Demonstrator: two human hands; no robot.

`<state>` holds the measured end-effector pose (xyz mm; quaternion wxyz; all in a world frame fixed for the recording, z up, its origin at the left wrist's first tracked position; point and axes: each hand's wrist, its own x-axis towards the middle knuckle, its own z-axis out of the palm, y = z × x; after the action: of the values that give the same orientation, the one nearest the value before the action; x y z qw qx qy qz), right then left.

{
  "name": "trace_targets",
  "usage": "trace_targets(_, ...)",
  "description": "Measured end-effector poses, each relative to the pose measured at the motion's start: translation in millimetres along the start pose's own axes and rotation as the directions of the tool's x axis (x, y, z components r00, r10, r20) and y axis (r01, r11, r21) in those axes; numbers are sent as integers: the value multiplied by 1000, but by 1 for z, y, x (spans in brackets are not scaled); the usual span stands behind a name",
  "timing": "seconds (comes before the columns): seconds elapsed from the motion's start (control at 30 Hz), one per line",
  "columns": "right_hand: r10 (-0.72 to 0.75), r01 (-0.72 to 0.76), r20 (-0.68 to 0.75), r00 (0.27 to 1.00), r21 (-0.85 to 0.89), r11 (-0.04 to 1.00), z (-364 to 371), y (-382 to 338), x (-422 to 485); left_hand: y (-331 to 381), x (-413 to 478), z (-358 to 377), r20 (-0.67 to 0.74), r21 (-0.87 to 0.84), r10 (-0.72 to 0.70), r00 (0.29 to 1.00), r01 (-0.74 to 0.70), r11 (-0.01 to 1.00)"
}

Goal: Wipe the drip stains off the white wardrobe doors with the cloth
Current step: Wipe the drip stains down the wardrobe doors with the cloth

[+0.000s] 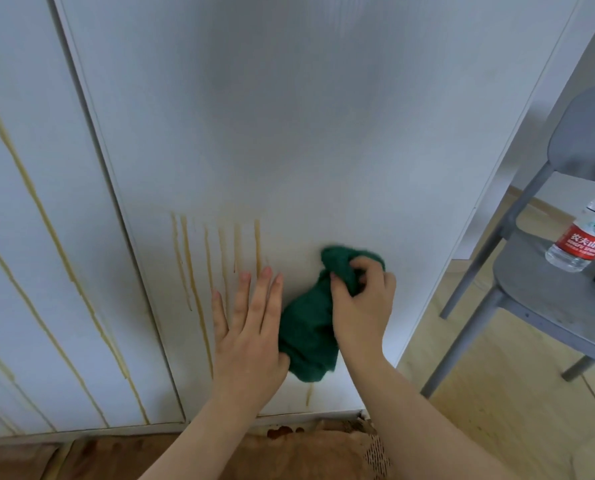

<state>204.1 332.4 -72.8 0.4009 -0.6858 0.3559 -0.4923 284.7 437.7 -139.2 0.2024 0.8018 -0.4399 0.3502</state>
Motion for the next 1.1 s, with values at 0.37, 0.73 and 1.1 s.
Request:
trace_targets(0.37,-707,742,242,665,-328,585,7,67,2,2,10,-5,-65,-49,-66,996,63,997)
trace_targets(0.73,-861,709,57,506,-596,378,18,75,13,-2,-33,27,-9,1,-33,999,33,999)
trace_targets(1.1,-840,827,264,473,-462,320,6,150,-12,13,-62,67,8,-21,-53,999,53,998)
